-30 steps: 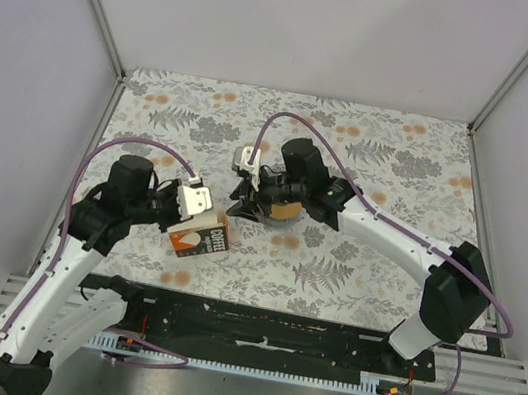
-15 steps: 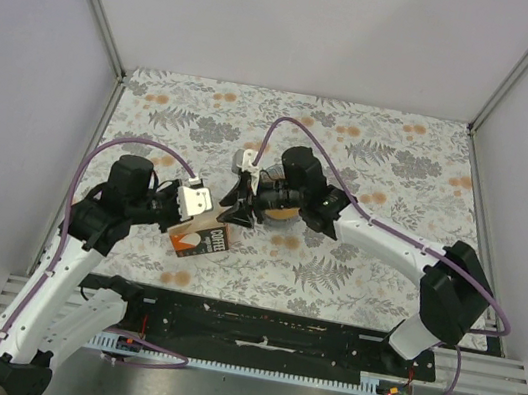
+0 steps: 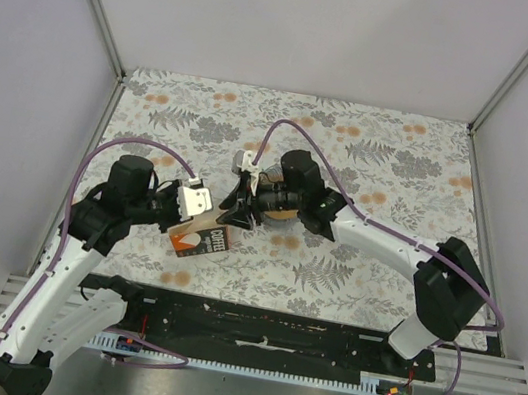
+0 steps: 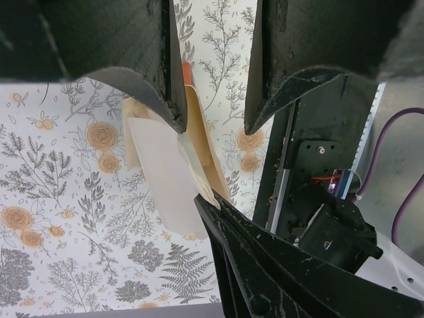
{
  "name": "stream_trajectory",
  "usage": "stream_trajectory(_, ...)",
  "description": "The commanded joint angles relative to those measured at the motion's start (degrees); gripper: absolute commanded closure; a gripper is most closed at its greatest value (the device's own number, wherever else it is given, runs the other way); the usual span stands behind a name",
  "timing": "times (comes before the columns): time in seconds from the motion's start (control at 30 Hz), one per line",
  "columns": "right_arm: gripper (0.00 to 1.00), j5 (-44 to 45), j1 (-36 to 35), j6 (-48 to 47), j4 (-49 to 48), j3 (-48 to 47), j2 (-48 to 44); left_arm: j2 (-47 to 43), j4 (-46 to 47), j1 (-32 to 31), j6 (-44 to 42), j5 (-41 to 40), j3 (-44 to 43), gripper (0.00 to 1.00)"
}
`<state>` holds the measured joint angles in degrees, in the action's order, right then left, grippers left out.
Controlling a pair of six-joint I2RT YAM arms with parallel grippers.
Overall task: Place the coffee filter in the dripper
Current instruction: Pick up the coffee filter from the coffee filter holder.
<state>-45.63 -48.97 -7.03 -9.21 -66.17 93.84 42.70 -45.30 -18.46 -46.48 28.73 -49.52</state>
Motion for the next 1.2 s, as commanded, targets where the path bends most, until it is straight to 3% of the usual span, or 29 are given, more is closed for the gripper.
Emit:
stream_trajectory(0.0, 0.53, -1.22, -0.25, 1.4, -3.09, 0.87, 1.34, -0.33, 0.12, -0.09, -1.86, 1.42, -0.14, 0.98)
stream_trajectory(0.33, 0.55, -2.71, -0.25, 2.37, -4.32, 1.83, 1.26, -0.42, 0.12, -0.17, -2.12, 1.5, 0.03, 0.98)
stream_trajectory(0.63, 0.64, -4.12, -0.95, 2.46, -5.55, 2.98, 0.02, -0.42, 0.21, -0.09, -2.12, 1.33, 0.03, 0.98)
stream_trajectory(1.17, 0.59, 1.68, -1.13, 3.07, -6.43, -0.8, 1.96, -0.95, -0.49, -0.09, -3.27, 2.2, 0.39, 0.98)
